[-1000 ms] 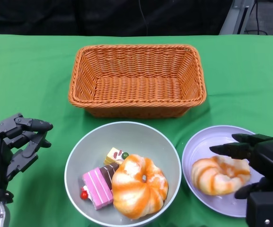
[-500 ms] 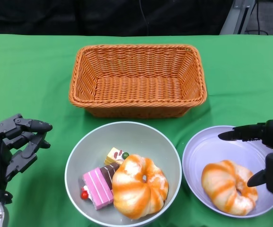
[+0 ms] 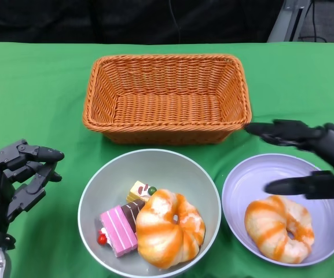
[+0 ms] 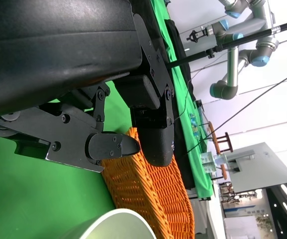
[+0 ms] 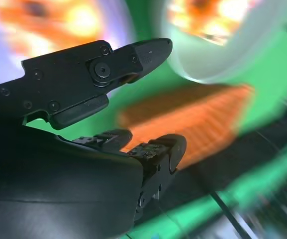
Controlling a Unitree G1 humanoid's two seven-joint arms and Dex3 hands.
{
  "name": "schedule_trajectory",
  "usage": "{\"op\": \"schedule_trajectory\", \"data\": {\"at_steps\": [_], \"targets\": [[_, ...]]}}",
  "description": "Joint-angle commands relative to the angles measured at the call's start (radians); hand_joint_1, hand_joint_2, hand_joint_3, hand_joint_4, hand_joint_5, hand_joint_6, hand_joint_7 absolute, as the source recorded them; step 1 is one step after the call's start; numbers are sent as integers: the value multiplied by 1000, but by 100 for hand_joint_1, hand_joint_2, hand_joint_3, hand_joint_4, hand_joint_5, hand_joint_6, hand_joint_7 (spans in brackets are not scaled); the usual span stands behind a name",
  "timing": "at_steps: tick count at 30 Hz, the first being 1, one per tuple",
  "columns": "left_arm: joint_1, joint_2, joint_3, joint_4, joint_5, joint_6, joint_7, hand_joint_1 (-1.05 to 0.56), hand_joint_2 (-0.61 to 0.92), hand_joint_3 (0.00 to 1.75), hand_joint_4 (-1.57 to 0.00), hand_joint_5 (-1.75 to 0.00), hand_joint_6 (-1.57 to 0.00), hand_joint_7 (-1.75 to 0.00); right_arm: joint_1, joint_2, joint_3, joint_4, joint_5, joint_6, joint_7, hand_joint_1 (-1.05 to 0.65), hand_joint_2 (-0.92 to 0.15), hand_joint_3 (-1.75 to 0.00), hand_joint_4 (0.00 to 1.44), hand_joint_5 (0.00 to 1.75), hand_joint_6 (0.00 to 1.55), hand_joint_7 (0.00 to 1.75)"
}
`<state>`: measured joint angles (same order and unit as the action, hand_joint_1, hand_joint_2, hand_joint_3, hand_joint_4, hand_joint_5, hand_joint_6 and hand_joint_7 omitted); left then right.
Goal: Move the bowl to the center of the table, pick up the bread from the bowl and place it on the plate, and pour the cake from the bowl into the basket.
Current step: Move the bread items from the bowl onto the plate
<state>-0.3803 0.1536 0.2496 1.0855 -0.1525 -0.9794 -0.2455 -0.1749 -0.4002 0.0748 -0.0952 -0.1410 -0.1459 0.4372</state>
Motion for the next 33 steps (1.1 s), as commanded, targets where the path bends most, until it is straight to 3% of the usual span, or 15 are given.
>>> {"op": "schedule_trajectory", "data": {"at_steps": [1,14,33], "targets": [[9,14,-1,8,16,-17,10,-9,92,38,-77,-134,-96,-78,-3,24,9,-39,-2,-40,-36,-68,-92,-3,58,14,52,6],[2,4,0,27,38,-7,33,-8,91,37,-75,-138,-94,-83,-95,83,154,-144,-82,-34,-22,-75,-91,-1,67,15,59,4],[-6,-7,2,38,22,15,19,-14,92,33,-76,-145,-94,-83,-234,85,311,-84,-119,41,131,-84,-92,-3,54,1,51,0]]}}
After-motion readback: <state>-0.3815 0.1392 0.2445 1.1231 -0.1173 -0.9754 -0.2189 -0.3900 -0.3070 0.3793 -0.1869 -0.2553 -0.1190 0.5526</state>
